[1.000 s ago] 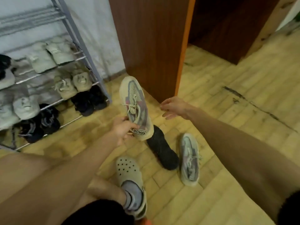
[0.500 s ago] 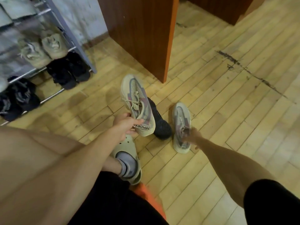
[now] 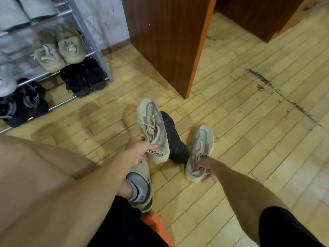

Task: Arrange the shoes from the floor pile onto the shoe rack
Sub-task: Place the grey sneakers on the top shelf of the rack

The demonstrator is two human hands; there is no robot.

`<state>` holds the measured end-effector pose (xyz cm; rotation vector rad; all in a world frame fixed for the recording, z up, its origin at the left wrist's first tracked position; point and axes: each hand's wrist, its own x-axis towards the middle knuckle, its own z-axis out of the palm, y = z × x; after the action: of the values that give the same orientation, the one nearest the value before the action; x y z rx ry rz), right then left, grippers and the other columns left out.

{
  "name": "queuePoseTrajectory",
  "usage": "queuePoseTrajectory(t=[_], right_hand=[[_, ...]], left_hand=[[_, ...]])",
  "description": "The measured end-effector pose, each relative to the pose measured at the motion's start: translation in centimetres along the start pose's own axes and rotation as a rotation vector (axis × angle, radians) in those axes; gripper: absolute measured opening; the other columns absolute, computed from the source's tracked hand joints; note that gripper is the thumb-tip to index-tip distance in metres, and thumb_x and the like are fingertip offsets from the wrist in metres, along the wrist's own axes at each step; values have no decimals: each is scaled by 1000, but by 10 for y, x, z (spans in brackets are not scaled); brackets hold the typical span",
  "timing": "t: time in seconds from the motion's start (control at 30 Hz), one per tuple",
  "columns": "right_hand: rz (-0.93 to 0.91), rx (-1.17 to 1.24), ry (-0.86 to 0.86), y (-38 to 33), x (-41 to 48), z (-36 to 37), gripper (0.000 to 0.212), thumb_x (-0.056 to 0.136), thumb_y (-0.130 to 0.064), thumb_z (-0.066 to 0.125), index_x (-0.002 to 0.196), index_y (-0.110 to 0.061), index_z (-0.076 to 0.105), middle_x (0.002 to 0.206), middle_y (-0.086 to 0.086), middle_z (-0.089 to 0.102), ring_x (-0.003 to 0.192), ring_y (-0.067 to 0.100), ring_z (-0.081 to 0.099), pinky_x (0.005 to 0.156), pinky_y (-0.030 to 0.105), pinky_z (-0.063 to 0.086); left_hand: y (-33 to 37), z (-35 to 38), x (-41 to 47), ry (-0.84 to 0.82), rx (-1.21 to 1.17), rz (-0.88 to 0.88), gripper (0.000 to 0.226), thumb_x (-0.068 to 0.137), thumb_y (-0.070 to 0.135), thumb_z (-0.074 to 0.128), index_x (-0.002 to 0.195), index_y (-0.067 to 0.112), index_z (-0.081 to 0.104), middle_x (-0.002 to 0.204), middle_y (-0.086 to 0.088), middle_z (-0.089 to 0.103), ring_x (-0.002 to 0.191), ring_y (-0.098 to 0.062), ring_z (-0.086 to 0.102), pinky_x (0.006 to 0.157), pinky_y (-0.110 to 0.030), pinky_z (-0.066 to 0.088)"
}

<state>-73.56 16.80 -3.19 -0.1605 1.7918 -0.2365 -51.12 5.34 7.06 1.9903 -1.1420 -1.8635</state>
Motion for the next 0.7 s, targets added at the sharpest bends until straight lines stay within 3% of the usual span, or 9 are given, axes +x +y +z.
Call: queuePoseTrajectory(t=[0.13, 0.23, 0.33, 0.43, 0.57, 0.7], right_hand=[[1, -147, 14, -6, -10, -13, 70, 83, 5, 66, 145, -8, 36, 143, 19, 39, 129, 42, 45, 82, 50, 58], [-60, -467, 145, -21, -30, -31, 56, 84, 1, 65, 136, -1, 45, 115, 20, 54, 109, 41, 63, 84, 45, 58], [-169, -581, 283, -51, -55, -49, 48, 79, -1, 70, 125, 3, 54, 92, 14, 59, 95, 37, 70, 80, 42, 60], [-275, -600, 365, -82, -80, -51, 42, 79, -4, 70, 118, 2, 57, 99, 15, 63, 89, 34, 70, 73, 41, 62], [-449, -560, 400, -120, -105, -38, 42, 79, -13, 69, 116, -4, 52, 83, 5, 57, 70, 20, 63, 48, 27, 53], [-597, -530, 344, -165, -123, -16, 38, 82, -13, 68, 115, -10, 49, 105, 8, 58, 86, 21, 63, 72, 32, 61]], left_hand=[[5, 4, -3, -10, -30, 8, 41, 73, 3, 79, 111, 7, 65, 104, -12, 70, 98, -31, 67, 78, -39, 57], [8, 7, -5, 30, -57, -4, 44, 71, 4, 81, 112, 8, 65, 107, -12, 70, 98, -30, 67, 70, -36, 57], [12, 15, -7, 54, -110, -19, 48, 69, 3, 82, 114, 6, 65, 111, -13, 69, 98, -30, 66, 63, -32, 55], [16, 19, -12, 54, -215, -22, 50, 71, -2, 79, 117, 3, 63, 114, -14, 68, 95, -29, 64, 70, -35, 56], [30, 6, -23, 77, -307, 27, 51, 73, -6, 76, 121, 4, 62, 119, -15, 66, 107, -31, 63, 81, -39, 54], [56, -30, -38, 90, -339, 103, 51, 78, -5, 72, 125, 5, 57, 124, -11, 63, 117, -30, 58, 92, -41, 51]])
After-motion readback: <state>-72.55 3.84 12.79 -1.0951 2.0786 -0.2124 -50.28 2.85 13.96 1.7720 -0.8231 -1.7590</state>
